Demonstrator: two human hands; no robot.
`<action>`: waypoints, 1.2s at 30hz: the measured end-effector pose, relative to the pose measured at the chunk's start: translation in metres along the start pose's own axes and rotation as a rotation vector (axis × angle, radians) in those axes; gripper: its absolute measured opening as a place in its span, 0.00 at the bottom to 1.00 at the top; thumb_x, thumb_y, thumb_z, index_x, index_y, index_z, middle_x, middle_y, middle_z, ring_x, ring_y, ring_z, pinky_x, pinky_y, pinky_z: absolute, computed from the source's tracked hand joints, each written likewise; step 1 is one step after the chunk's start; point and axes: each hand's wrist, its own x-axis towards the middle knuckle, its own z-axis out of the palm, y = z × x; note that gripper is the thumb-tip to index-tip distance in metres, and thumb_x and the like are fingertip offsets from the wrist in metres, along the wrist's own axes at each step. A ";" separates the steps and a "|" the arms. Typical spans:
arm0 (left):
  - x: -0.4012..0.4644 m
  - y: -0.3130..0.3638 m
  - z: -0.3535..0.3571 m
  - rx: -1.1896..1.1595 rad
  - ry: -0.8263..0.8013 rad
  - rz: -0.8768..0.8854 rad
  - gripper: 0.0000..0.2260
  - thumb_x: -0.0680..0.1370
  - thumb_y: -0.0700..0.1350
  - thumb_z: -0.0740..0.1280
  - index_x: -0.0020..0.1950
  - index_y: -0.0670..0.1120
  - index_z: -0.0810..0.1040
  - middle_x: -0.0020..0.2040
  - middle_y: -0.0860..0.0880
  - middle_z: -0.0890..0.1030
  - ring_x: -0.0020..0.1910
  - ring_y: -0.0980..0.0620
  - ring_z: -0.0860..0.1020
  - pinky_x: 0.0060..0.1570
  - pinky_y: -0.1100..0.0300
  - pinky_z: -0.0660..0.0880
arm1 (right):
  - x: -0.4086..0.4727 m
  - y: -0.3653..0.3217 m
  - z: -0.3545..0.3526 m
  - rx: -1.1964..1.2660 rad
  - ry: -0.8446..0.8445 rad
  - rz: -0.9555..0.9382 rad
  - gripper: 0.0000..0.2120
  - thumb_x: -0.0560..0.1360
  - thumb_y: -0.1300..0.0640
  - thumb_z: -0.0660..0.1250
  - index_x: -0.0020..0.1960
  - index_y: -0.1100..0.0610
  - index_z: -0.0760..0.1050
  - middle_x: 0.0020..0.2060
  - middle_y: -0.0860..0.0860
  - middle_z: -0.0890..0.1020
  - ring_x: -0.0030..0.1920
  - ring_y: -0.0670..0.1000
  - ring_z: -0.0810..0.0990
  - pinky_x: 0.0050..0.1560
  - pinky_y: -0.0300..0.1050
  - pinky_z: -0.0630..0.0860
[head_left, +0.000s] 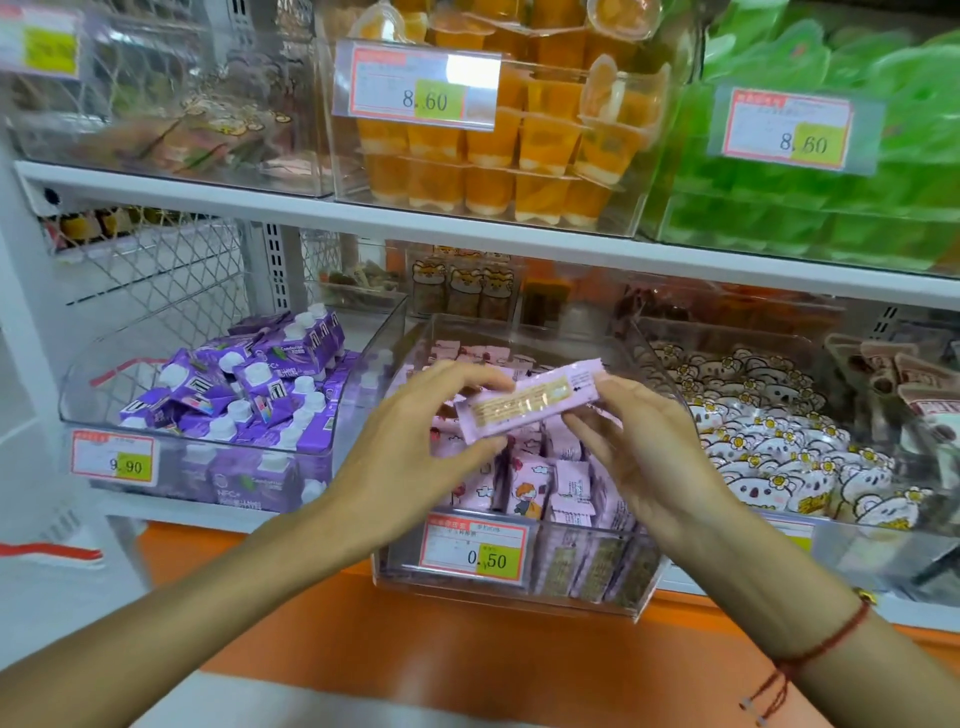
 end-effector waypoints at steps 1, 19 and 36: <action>0.001 0.000 -0.001 -0.036 0.021 -0.024 0.17 0.73 0.42 0.72 0.58 0.56 0.76 0.57 0.62 0.77 0.56 0.62 0.74 0.52 0.68 0.71 | 0.000 -0.001 0.000 0.016 -0.016 0.004 0.08 0.79 0.61 0.61 0.52 0.65 0.77 0.39 0.52 0.84 0.42 0.46 0.83 0.43 0.34 0.80; 0.009 0.010 -0.004 -0.533 -0.034 -0.542 0.16 0.71 0.56 0.70 0.55 0.52 0.81 0.48 0.52 0.85 0.46 0.54 0.83 0.37 0.66 0.78 | 0.002 0.002 -0.011 -1.179 -0.231 -0.720 0.13 0.74 0.47 0.67 0.58 0.47 0.76 0.53 0.43 0.79 0.55 0.45 0.73 0.56 0.42 0.69; 0.023 -0.026 0.039 0.664 -0.474 0.000 0.24 0.79 0.63 0.52 0.69 0.54 0.71 0.73 0.55 0.65 0.71 0.53 0.58 0.70 0.54 0.52 | 0.032 0.003 -0.022 -0.689 -0.036 -0.476 0.10 0.73 0.54 0.71 0.47 0.48 0.70 0.42 0.43 0.78 0.41 0.39 0.79 0.42 0.29 0.75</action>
